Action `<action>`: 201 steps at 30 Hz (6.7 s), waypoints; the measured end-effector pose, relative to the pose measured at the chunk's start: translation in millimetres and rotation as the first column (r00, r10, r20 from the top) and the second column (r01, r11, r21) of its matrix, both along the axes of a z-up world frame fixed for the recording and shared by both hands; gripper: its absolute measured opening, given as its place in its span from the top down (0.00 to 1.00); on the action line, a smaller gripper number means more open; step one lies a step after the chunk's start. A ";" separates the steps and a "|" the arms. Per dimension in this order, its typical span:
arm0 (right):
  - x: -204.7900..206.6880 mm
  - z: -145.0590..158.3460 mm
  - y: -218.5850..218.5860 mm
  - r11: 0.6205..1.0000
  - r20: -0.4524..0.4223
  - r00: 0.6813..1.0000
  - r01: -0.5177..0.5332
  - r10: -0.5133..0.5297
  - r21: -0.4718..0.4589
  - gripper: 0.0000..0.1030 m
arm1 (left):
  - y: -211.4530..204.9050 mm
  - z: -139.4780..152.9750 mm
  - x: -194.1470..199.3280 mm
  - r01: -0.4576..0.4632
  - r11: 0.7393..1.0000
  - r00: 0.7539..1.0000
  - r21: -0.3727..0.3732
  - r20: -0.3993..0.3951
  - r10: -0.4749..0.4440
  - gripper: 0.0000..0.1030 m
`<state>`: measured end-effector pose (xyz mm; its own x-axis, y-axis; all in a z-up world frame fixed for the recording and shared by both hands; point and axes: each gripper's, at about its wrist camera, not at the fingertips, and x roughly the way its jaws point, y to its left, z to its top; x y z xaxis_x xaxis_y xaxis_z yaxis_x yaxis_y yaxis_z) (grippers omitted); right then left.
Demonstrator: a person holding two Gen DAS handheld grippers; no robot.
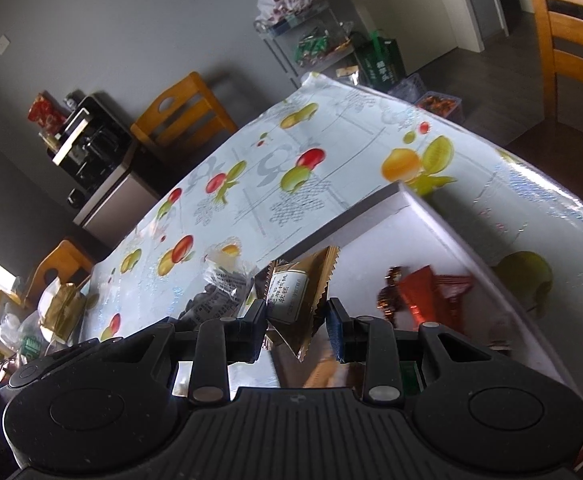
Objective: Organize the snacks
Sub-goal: 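Lift and carry the cookie packet and nut bag over the white box, then lower both snacks into the box and open both tools, then move both tools back over the pink candy bag and small candy, then grasp the clear pink candy bag with the left tool while the right tool grasps the small white candy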
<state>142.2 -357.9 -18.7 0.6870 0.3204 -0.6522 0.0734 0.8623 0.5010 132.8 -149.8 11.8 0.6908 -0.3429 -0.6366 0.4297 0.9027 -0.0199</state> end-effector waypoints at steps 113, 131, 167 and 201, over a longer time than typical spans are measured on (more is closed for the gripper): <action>23.7 -18.3 -13.8 0.859 -0.016 0.988 -0.143 0.156 -0.491 0.67 | -82.3 -48.4 58.4 0.074 0.997 0.981 -0.023 -0.180 -0.077 0.65; 18.6 -12.6 -13.7 0.879 0.005 0.992 -0.107 0.123 -0.465 0.65 | -39.6 -32.2 46.5 -0.016 0.998 0.988 -0.058 -0.151 0.007 0.62; -44.1 -27.3 146.2 0.778 -0.067 0.864 -0.480 0.498 -0.406 0.56 | 148.9 -71.1 -12.3 -0.166 0.985 0.961 0.047 -0.217 0.172 0.62; -45.9 -61.6 195.9 0.608 -0.188 0.744 -0.642 0.641 -0.468 0.56 | 151.7 -106.9 10.2 -0.053 0.996 0.971 0.069 -0.229 0.068 0.62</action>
<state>96.3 -161.9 -80.3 0.4263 0.3295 -0.8424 -0.5919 0.8058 0.0157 143.0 1.9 -95.0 0.5409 -0.2598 -0.8000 0.3648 0.9295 -0.0552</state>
